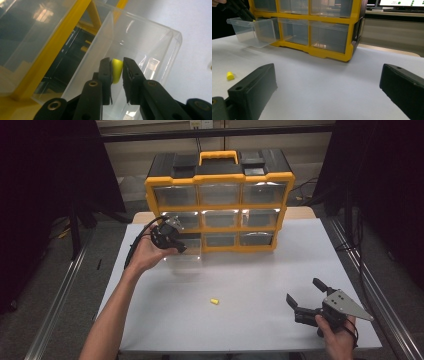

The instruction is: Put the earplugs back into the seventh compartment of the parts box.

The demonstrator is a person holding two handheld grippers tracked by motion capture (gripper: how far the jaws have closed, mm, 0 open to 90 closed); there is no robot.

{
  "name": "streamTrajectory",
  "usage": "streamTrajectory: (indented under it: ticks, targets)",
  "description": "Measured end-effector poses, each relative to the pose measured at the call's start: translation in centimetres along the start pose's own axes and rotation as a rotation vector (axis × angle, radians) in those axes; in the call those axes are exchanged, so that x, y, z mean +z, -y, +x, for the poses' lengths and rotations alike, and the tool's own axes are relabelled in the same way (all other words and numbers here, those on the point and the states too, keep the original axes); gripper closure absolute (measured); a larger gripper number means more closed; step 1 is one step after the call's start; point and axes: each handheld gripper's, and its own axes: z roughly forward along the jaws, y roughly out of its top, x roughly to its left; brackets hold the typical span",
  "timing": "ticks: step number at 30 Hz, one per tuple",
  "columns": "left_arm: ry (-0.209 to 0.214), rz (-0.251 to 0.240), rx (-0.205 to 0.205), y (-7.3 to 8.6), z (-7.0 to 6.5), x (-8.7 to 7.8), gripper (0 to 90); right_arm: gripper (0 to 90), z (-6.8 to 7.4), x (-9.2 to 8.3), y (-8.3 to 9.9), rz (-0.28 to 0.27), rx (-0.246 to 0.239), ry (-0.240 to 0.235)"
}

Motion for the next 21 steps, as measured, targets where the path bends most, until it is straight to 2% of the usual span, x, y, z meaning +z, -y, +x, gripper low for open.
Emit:
streamTrajectory:
  ticks: [4, 7, 10, 12, 14, 17, 20, 21]
  targets:
    - [-0.016, -0.010, -0.012, 0.3, 0.2, -0.1, 70.0, 0.8, 0.0, 0.0, 0.0, 0.000, 0.000, 0.000]
    - [-0.036, -0.040, -0.028, 0.6, 0.3, -0.3, 64.1, 0.8, 0.0, 0.0, 0.0, -0.001, 0.000, 0.000]
    - [-0.065, -0.067, -0.037, 0.8, 0.4, -0.7, 50.6, 0.8, 0.0, 0.0, 0.0, -0.001, 0.000, 0.000]
    - [-0.069, -0.086, -0.042, 0.9, 0.5, -0.9, 47.7, 0.8, 0.0, 0.0, 0.0, -0.001, -0.001, -0.001]
    - [-0.084, -0.101, -0.056, 1.0, 0.4, -1.1, 36.9, 0.8, 0.0, 0.0, 0.0, 0.000, 0.001, -0.001]
    - [-0.102, -0.159, -0.072, 1.6, 0.2, -1.3, 27.8, 0.8, 0.0, 0.0, 0.0, -0.003, -0.001, -0.001]
    - [-0.125, -0.177, -0.082, 2.2, 0.1, -1.3, 19.5, 0.8, 0.0, 0.0, 0.0, -0.002, -0.002, 0.002]
    - [-0.137, -0.197, -0.088, 2.4, 0.1, -1.4, 17.6, 0.8, 0.0, 0.0, 0.0, -0.002, -0.001, 0.003]
